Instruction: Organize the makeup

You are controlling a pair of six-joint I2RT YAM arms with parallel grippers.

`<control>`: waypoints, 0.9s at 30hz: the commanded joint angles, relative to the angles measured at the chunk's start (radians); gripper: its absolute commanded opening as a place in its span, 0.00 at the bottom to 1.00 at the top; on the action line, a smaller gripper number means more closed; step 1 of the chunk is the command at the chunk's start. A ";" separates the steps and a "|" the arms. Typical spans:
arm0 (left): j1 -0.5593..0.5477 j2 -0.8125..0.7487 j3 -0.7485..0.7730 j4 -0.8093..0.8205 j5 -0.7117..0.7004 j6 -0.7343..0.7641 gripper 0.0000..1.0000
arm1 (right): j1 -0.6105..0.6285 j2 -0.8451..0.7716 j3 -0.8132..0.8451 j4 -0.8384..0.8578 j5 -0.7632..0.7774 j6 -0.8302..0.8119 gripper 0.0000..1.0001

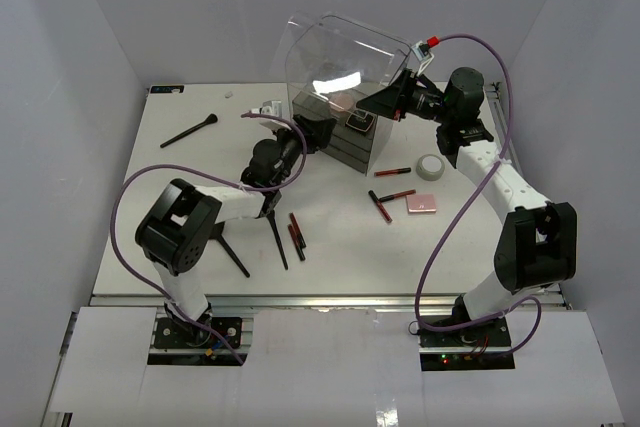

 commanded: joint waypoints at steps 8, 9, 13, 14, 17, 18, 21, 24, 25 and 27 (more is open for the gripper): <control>0.114 -0.101 0.036 0.059 0.220 -0.043 0.64 | 0.005 -0.072 0.004 0.019 -0.040 -0.054 0.10; 0.121 -0.098 0.046 0.057 0.231 -0.051 0.64 | 0.005 -0.073 0.004 0.016 -0.040 -0.059 0.10; 0.142 -0.088 0.090 0.051 0.282 -0.079 0.64 | 0.005 -0.083 0.004 0.005 -0.037 -0.072 0.10; 0.142 -0.088 0.099 0.047 0.283 -0.078 0.64 | 0.005 -0.083 0.004 0.002 -0.037 -0.073 0.10; 0.142 -0.096 0.120 0.033 0.307 -0.074 0.64 | 0.005 -0.083 0.003 -0.006 -0.035 -0.082 0.10; 0.142 -0.100 0.124 0.029 0.309 -0.072 0.64 | 0.005 -0.083 0.002 -0.009 -0.034 -0.085 0.10; 0.142 -0.118 0.138 0.008 0.308 -0.062 0.65 | 0.005 -0.083 -0.002 -0.021 -0.033 -0.100 0.11; 0.144 -0.131 0.152 -0.018 0.309 -0.045 0.66 | 0.005 -0.086 -0.006 -0.045 -0.038 -0.131 0.19; 0.146 -0.136 0.155 -0.025 0.312 -0.041 0.66 | 0.005 -0.090 -0.008 -0.053 -0.042 -0.150 0.24; 0.150 -0.142 0.162 -0.034 0.314 -0.039 0.66 | 0.001 -0.098 -0.019 -0.080 -0.046 -0.188 0.39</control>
